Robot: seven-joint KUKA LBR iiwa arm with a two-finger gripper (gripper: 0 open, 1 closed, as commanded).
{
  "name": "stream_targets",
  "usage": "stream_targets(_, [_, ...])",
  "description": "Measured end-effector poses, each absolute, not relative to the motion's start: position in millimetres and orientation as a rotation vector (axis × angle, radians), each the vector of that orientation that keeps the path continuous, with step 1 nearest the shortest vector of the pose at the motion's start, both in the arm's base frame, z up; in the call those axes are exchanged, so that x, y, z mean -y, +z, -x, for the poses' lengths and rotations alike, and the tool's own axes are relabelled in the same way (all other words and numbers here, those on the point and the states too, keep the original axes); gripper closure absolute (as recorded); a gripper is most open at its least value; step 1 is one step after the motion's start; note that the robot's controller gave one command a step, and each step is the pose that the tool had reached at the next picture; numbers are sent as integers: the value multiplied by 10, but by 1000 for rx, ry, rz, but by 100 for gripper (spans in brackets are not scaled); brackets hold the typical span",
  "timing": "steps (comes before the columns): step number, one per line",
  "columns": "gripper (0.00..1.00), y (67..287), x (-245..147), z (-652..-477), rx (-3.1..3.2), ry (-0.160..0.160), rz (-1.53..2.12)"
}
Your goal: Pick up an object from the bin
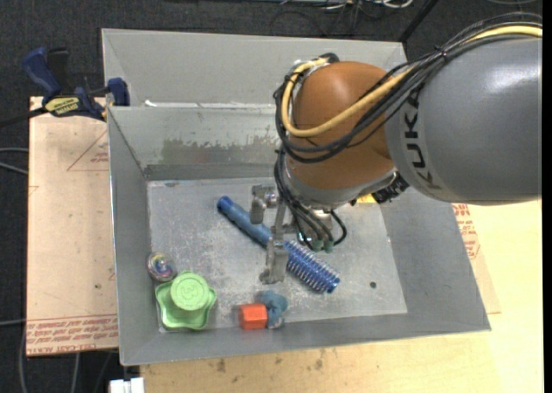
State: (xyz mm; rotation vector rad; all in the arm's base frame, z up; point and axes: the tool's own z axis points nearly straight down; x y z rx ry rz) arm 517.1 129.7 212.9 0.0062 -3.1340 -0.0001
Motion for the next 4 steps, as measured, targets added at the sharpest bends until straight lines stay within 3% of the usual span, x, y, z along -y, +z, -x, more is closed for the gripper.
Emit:
stream_targets(1, [0, 788, -900, -4933, 3108, -1, -437])
stream_targets(2, [0, 710, -1479, -5790, 3111, -5, -488])
stream_targets(3, [100, 709, -1454, -5769, 3107, -4, -479])
stream_targets(4, [100, 2077, -1583, -5747, 3117, -4, -479])
